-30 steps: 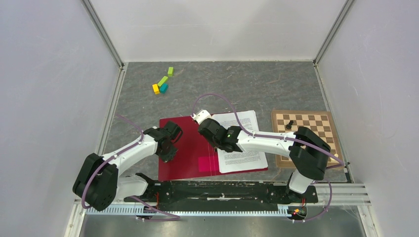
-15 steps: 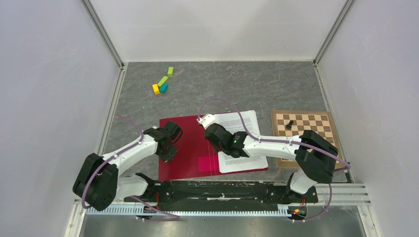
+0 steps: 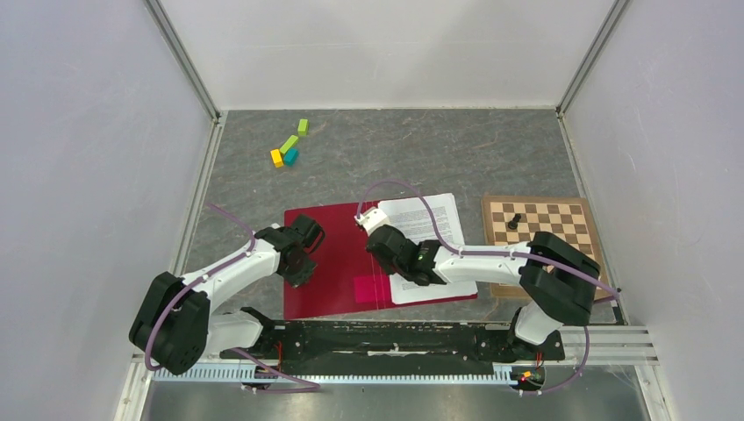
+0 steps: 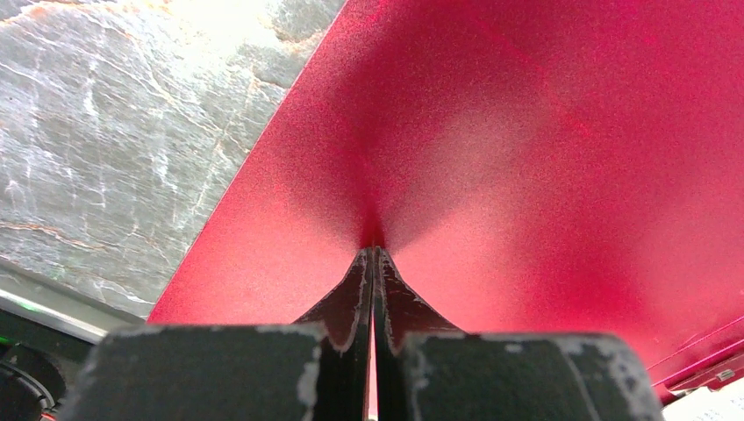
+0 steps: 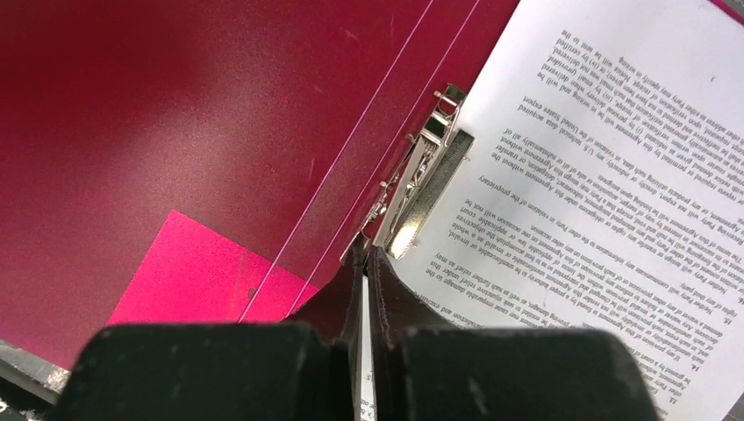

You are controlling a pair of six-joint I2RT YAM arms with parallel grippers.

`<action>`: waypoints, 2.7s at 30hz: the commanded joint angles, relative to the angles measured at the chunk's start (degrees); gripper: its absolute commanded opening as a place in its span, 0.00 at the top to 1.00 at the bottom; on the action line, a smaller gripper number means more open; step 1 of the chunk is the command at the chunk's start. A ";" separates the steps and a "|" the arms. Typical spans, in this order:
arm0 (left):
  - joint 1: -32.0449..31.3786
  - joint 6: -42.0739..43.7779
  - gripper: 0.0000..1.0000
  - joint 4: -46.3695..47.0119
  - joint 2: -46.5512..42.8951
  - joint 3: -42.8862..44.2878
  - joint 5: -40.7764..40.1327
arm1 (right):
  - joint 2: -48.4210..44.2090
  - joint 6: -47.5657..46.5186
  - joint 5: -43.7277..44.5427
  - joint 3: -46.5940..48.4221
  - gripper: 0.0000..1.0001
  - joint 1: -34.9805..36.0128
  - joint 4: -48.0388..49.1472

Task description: Put the files into the folder

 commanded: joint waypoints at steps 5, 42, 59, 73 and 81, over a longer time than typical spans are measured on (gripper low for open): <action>-0.27 -2.30 0.98 1.62 -1.00 -0.14 0.57 | 5.58 1.96 0.68 -3.76 1.00 -0.48 -5.65; -18.19 -8.75 0.98 16.23 13.94 -0.36 3.00 | 4.52 -2.38 -3.26 -9.92 1.00 -11.59 -7.64; -22.41 -9.59 0.98 20.61 21.56 1.95 4.42 | 9.22 -3.69 -7.37 -4.66 1.00 -11.99 -8.78; -22.40 -9.80 0.98 23.65 23.56 1.13 5.47 | 8.74 -3.61 -14.80 -2.82 1.00 -12.01 -7.96; -22.41 -9.85 0.98 24.40 24.25 0.96 5.78 | 8.15 -3.39 -16.13 -2.31 1.00 -11.96 -7.96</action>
